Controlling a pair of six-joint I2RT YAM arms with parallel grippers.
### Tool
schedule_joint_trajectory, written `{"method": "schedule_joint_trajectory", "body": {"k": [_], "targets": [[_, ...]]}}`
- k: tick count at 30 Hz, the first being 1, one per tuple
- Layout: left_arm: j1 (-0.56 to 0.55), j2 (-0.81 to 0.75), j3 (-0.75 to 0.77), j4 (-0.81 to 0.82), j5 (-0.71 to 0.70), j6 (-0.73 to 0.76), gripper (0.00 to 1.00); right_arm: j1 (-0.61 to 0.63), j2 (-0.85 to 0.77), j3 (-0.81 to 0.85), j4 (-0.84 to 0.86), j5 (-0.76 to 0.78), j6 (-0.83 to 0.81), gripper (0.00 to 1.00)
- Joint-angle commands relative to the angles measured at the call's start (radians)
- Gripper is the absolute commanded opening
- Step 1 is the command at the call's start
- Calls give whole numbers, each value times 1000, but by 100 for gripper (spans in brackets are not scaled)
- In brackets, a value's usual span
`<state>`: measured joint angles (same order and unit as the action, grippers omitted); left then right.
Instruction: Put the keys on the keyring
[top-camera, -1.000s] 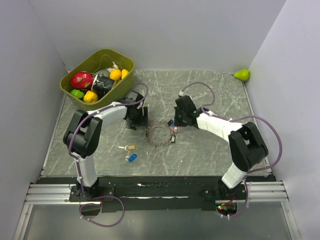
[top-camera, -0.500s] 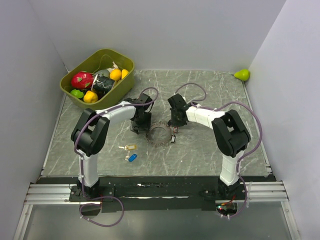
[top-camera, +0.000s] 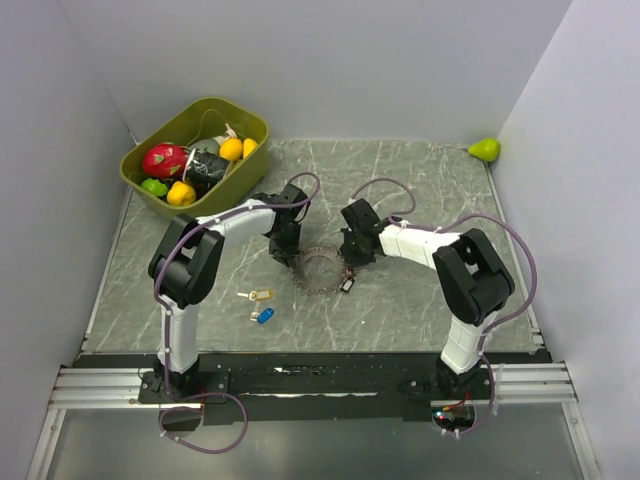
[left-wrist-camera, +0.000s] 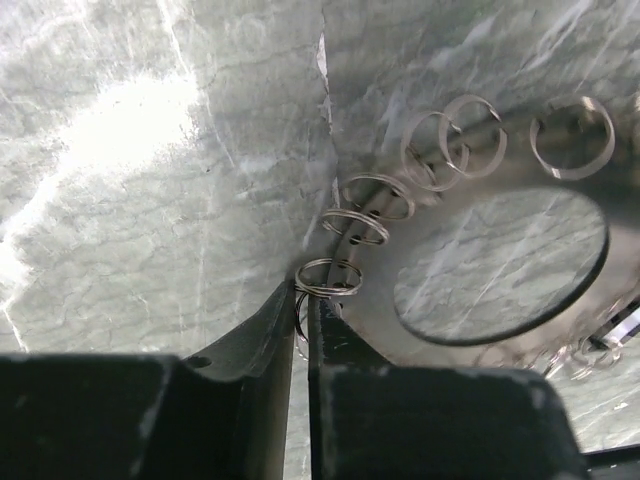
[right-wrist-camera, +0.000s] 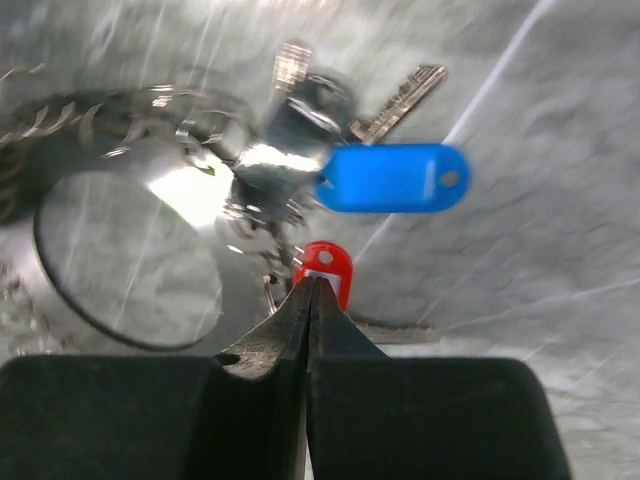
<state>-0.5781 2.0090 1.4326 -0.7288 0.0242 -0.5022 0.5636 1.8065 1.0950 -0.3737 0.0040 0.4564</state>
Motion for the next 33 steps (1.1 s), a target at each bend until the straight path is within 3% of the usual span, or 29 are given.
{"method": "schedule_joint_trajectory", "body": {"k": [1,21,28,32,33], "targets": [[-14,33,37,34,-20,-27,12,42,-44,-81,-16,-85,22,0],[-106,66,167,88,-21,-58,6,209,-121,-136,-5,-127,113,0],[-137,37,167,150,-21,-44,7,219,-200,-191,87,-153,165,0],[-146,-1,144,167,-64,-33,16,219,-256,-210,104,-125,171,0],[-146,-21,138,170,-73,-33,29,219,-266,-216,107,-121,171,0]]}}
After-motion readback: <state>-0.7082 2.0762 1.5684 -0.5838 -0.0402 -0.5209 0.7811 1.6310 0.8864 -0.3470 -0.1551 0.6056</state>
